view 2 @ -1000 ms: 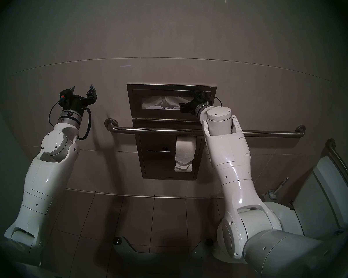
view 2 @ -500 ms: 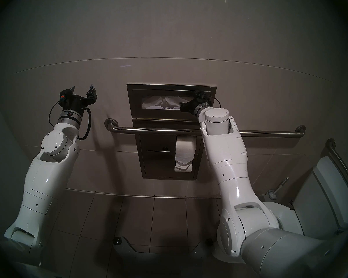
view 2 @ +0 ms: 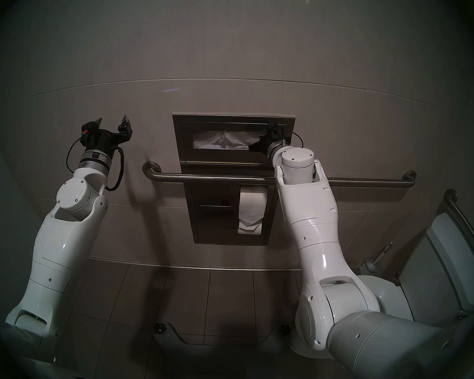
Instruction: Take out a toilet seat cover
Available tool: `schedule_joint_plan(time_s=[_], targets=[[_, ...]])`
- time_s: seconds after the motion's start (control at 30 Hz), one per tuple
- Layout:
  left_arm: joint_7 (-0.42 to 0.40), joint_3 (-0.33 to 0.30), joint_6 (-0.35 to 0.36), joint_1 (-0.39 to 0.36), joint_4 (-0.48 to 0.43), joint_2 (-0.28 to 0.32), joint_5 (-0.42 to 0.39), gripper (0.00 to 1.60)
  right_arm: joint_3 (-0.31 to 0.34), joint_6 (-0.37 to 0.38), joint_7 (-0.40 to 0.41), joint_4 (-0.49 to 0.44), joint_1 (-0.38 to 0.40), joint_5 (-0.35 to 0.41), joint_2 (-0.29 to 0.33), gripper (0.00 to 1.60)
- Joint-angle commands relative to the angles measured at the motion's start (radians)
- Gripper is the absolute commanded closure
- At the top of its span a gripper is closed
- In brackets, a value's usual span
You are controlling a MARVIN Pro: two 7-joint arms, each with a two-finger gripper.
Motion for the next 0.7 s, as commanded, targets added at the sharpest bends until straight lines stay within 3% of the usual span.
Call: schedule_joint_plan(time_s=[0.0, 0.17, 0.2, 0.23, 0.27, 0.67], targets=[[-0.002, -0.007, -0.010, -0.033, -0.028, 0.002, 0.000, 0.00, 0.007, -0.018, 0.001, -0.054, 0.019, 0.005, 0.001, 1.60], [-0.002, -0.007, -0.010, -0.033, -0.028, 0.002, 0.000, 0.00, 0.016, 0.011, 0.003, -0.083, -0.011, 0.013, -0.009, 1.60], [-0.002, -0.007, -0.010, -0.033, -0.028, 0.002, 0.000, 0.00, 0.013, 0.013, 0.004, -0.091, -0.019, 0.011, -0.010, 1.01], [-0.002, -0.007, -0.010, -0.033, -0.028, 0.002, 0.000, 0.00, 0.012, 0.017, 0.007, -0.098, -0.029, 0.012, -0.010, 0.14], [-0.002, -0.007, -0.010, -0.033, -0.028, 0.002, 0.000, 0.00, 0.012, 0.017, 0.006, -0.103, -0.036, 0.012, -0.011, 0.00], [-0.001, -0.007, -0.010, -0.033, -0.028, 0.002, 0.000, 0.00, 0.007, 0.031, 0.033, -0.088, -0.028, 0.022, 0.004, 0.00]])
